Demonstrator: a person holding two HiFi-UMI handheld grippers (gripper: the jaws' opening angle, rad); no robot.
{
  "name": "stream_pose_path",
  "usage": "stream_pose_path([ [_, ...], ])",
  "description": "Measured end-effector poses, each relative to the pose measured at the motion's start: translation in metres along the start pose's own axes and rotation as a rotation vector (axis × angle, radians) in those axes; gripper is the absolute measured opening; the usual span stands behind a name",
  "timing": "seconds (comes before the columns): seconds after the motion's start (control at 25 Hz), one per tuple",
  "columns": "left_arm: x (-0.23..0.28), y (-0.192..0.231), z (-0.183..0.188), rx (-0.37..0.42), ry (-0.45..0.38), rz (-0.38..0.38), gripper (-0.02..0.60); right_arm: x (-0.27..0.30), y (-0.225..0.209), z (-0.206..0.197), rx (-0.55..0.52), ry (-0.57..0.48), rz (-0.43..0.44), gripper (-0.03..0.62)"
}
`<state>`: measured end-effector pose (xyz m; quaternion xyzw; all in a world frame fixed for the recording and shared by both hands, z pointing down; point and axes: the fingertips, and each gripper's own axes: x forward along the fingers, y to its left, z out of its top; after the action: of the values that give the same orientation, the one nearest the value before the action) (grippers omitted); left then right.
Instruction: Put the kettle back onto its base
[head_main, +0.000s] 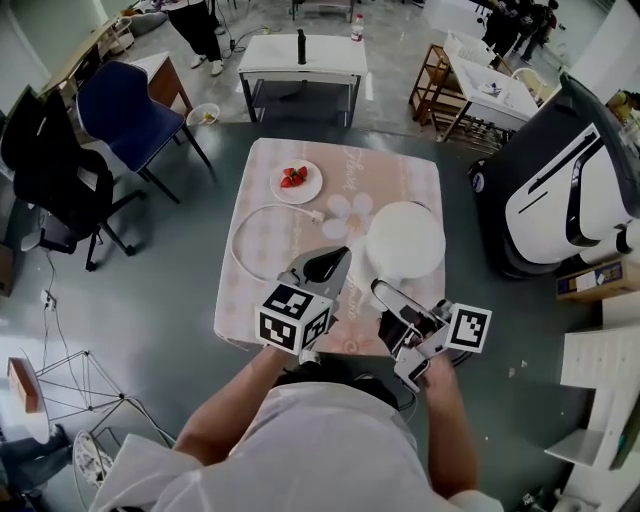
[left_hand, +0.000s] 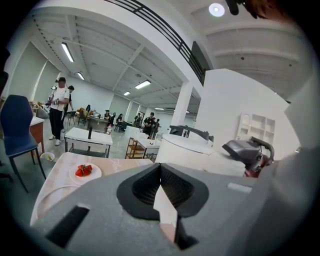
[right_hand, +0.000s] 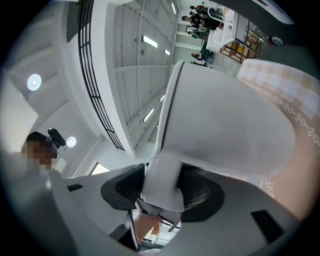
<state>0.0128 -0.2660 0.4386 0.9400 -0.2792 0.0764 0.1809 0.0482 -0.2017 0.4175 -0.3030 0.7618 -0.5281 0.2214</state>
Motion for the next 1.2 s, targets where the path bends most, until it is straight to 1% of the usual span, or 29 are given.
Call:
stream_pose_path([
  [0.2,0.005,0.001,0.0,0.01,0.01,-0.013,0.006,0.004,-0.007,0.002,-0.001,-0.001,-0.01,0.199],
  [0.36,0.011,0.004,0.0,0.018,0.009,0.001,0.006,0.005,-0.013,0.006,-0.002,0.006,-0.002,0.199],
  [0.72,0.027,0.005,-0.002,-0.006,0.001,0.067,0.006,0.006,-0.028,0.014,0.005,0.089,0.015,0.199],
  [1.2,0.041,0.014,-0.004,-0.046,-0.006,0.17,0.005,0.004,-0.044,0.027,0.046,0.178,0.042,0.199],
])
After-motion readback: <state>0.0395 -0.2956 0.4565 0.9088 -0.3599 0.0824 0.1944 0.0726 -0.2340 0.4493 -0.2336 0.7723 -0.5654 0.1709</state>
